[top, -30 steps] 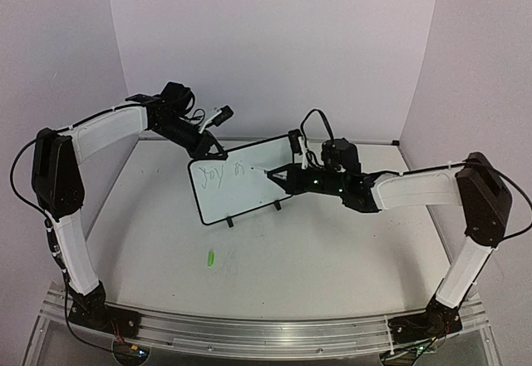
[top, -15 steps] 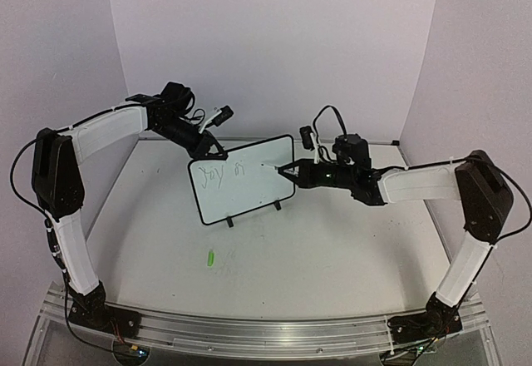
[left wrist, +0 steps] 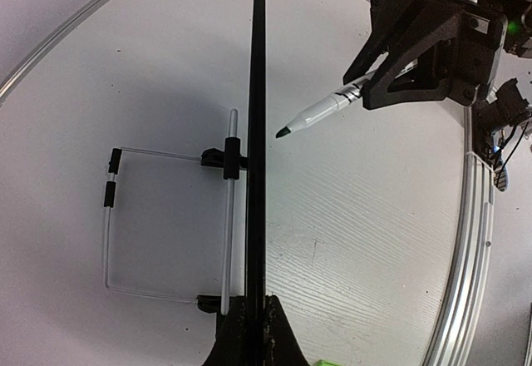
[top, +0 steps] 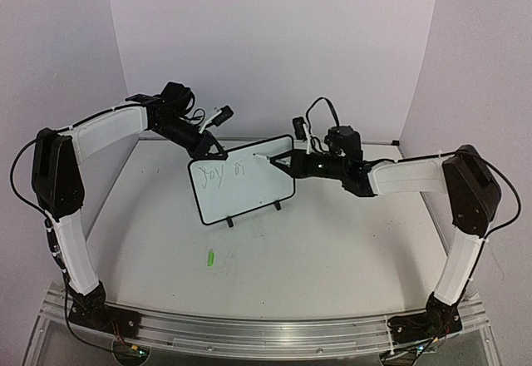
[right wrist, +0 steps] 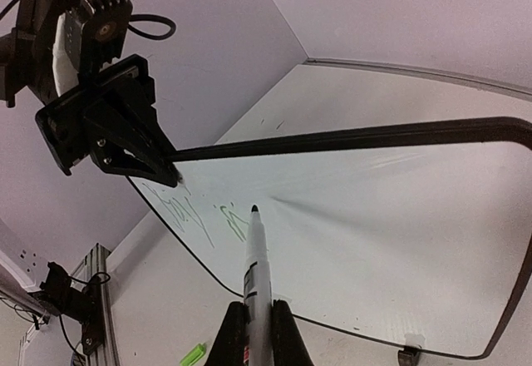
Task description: Write a sentence on the whiteboard
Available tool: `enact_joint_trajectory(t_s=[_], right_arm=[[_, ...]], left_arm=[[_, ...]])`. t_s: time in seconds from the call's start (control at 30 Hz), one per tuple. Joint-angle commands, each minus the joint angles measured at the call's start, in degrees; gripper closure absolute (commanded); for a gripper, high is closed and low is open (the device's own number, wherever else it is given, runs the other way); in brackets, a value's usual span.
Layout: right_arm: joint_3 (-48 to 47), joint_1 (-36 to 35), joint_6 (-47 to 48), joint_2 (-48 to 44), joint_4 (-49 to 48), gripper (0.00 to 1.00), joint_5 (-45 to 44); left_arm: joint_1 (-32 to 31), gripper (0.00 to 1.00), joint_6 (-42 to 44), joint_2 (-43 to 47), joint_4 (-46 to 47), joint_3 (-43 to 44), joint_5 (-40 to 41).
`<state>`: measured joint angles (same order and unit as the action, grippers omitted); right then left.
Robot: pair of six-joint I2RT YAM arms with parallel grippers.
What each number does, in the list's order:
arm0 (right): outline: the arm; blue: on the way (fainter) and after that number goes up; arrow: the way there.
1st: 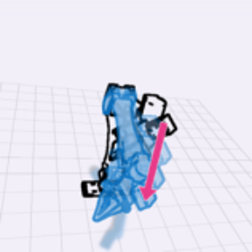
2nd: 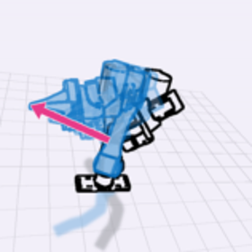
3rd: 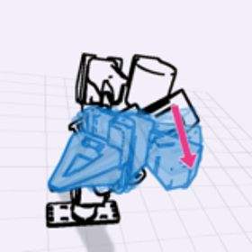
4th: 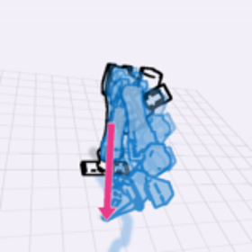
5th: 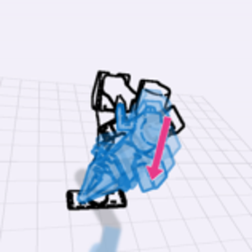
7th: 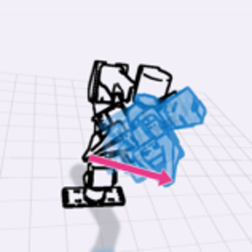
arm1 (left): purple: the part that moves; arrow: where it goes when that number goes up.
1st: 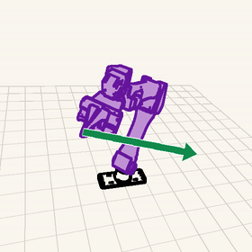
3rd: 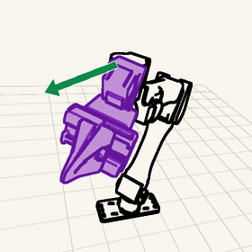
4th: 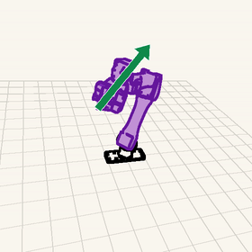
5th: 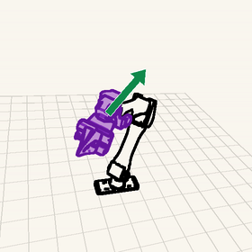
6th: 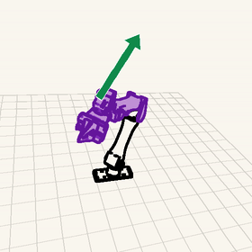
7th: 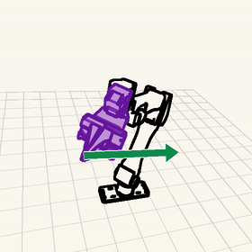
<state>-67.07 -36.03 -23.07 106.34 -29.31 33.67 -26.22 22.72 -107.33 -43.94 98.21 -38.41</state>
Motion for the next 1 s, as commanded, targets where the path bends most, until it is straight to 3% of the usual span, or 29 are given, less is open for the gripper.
enact_joint_trajectory(t_s=[0.0,0.97], right_arm=[[-3.08,-0.01,-0.43,1.76,-2.21,1.0,-0.35],[1.9,0.26,-1.95,5.2,-3.15,1.0,-2.03]], left_arm=[[-0.65,1.0,1.27,-0.15,-1.37,-0.06,-0.79],[-0.63,1.0,1.26,-0.57,-1.39,0.34,-1.0]])
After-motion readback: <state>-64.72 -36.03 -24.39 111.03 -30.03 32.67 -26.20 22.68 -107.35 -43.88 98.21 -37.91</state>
